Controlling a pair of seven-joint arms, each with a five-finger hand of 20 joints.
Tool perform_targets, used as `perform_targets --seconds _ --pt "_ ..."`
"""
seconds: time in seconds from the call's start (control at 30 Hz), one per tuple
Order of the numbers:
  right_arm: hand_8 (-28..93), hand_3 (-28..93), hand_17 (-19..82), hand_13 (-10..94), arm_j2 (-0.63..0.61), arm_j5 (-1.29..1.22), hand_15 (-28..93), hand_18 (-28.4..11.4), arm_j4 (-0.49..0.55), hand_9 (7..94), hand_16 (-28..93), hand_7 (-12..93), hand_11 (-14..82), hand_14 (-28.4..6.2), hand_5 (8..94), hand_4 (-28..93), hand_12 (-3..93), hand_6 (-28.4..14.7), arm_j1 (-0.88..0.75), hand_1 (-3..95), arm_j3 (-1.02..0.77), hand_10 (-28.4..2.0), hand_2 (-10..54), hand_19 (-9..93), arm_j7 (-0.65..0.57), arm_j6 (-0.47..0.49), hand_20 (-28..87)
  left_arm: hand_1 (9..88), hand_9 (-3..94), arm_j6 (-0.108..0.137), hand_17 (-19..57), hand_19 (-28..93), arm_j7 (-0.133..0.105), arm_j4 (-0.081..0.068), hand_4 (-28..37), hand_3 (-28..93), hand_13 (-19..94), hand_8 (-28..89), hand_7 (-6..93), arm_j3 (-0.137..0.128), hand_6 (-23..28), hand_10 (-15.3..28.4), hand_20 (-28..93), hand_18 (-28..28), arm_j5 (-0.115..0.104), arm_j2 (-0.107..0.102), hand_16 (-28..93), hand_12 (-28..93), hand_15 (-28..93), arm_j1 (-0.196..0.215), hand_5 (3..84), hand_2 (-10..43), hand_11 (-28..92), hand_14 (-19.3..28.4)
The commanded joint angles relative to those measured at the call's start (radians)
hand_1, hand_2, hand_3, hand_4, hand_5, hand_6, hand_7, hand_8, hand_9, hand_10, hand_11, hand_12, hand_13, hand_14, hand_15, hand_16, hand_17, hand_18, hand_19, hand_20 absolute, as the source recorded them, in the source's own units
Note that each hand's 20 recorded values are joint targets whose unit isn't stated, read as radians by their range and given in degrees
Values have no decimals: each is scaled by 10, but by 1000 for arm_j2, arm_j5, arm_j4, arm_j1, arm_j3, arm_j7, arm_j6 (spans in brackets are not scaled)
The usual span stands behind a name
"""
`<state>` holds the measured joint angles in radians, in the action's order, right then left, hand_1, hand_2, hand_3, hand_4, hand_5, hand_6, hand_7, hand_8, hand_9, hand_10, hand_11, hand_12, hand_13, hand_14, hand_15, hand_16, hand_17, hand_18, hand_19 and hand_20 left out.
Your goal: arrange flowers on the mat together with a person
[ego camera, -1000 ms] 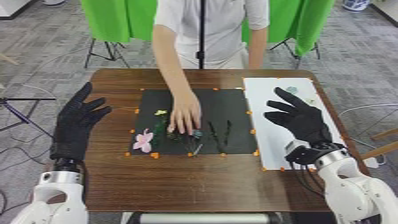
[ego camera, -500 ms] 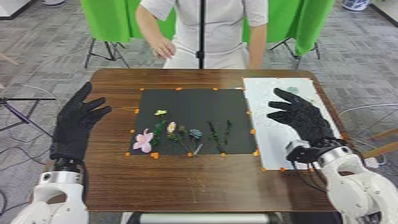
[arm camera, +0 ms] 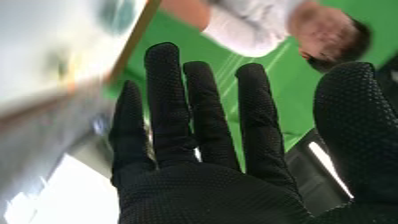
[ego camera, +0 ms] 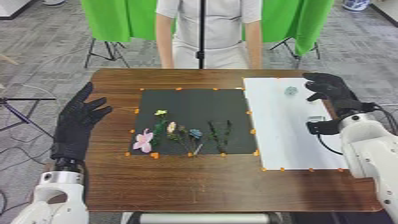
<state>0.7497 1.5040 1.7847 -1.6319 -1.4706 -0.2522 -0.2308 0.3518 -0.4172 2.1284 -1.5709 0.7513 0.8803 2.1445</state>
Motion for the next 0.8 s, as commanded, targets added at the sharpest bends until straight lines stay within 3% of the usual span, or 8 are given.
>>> perform_targets --seconds 0.03,0.23,0.43,0.5,0.6,0.7,0.8 --pt "-137 806 63 410 -70 268 662 -202 -144 432 123 199 194 -154 416 -277 180 42 229 239 186 -136 -5 539 -190 -19 301 219 340 18 -71 482 -14 0 -283 783 252 -80 92 23 33 179 185 226 -17 -15 -93 109 540 -3 312 30 260 254" --pt "-153 796 81 427 -51 480 679 -200 -263 433 111 223 226 -149 427 -279 173 38 378 246 343 -141 -16 560 -263 84 296 220 340 19 -71 483 -14 1 -283 783 252 -80 93 20 33 179 185 226 -21 -14 -93 109 540 -2 312 31 261 255" --pt "-155 794 100 448 -33 595 679 -199 -317 451 108 232 238 -139 440 -277 170 38 406 260 403 -144 -30 575 -298 147 294 220 340 9 -71 483 -12 -4 -283 784 251 -81 94 33 33 179 185 227 -19 -10 -93 109 541 -17 311 32 261 255" --pt "-156 794 103 454 -29 637 677 -199 -332 461 108 234 242 -136 443 -277 169 37 412 269 421 -143 -39 578 -301 179 292 221 340 11 -71 483 -15 -5 -283 784 252 -81 93 37 33 179 185 227 -30 -18 -93 109 540 -23 311 32 261 255" --pt "-159 793 110 472 -29 669 671 -198 -342 481 107 240 253 -130 449 -276 166 36 424 275 444 -140 -46 580 -328 208 286 220 340 -9 -71 483 -36 -8 -283 784 251 -81 92 45 33 179 185 226 -76 -19 -93 109 541 -32 311 32 260 255" --pt "-161 793 113 475 -23 702 669 -199 -356 484 108 243 256 -129 449 -277 163 35 433 281 453 -139 -56 585 -344 256 282 220 340 2 -71 483 -37 -7 -283 784 252 -80 92 44 34 180 185 227 -72 -25 -93 109 542 -29 311 32 260 257" --pt "-161 796 114 479 -26 721 666 -200 -357 488 109 255 259 -128 458 -277 162 37 411 284 441 -139 -65 589 -351 280 279 220 342 -9 -71 483 -30 -8 -283 785 253 -80 92 44 33 181 185 226 -69 -23 -93 109 543 -37 311 32 261 256"
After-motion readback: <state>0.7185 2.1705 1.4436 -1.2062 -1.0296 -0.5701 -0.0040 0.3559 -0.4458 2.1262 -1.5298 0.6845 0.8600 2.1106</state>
